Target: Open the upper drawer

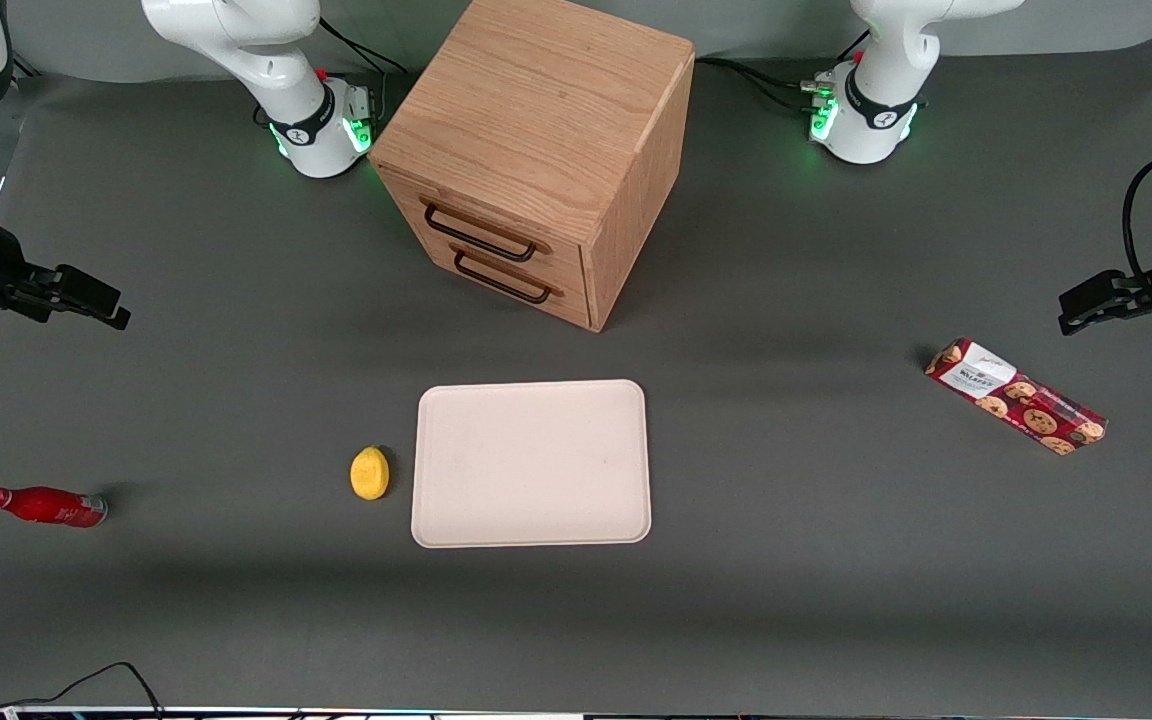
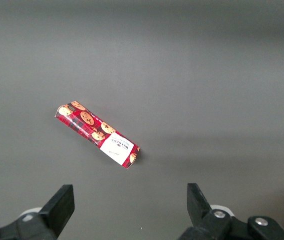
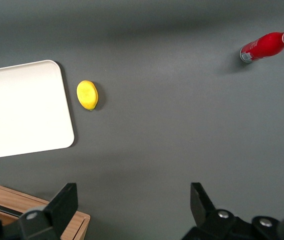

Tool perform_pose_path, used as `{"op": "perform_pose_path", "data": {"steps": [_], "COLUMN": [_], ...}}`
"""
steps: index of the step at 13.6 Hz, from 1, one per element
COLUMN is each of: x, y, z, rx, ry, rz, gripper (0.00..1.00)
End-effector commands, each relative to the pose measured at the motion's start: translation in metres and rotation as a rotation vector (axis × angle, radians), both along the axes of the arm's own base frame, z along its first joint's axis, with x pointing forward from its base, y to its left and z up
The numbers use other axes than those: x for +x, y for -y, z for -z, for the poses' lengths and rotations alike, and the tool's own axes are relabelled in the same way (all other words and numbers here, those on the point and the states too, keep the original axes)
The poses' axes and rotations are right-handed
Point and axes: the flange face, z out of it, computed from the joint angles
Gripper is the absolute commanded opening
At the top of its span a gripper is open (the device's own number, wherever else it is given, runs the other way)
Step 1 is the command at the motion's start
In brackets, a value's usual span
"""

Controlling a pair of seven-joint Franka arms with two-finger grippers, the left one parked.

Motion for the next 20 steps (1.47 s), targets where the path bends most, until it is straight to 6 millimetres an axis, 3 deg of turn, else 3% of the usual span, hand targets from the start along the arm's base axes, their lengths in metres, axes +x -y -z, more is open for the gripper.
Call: {"op": "perform_pose_path", "data": {"steps": [1, 10, 12, 15, 18, 20], "x": [0.0, 0.003, 0.004, 0.002, 0.002, 0.007], "y": [0.003, 0.002, -0.006, -0.023, -0.028, -0.037], "z": [-0.003, -0.011, -0.021, -0.016, -0.022, -0.015], "rx": [0.02, 0.024, 0.024, 0.024, 0.048, 0.079], "ry": [-0.005, 0.017, 0.027, 0.009, 0.022, 0.008], "rz": [-0.003, -0.003, -0.016, -0.156, -0.15, -0.079], "gripper": [1.0, 1.0, 1.0, 1.0, 1.0, 1.0]}}
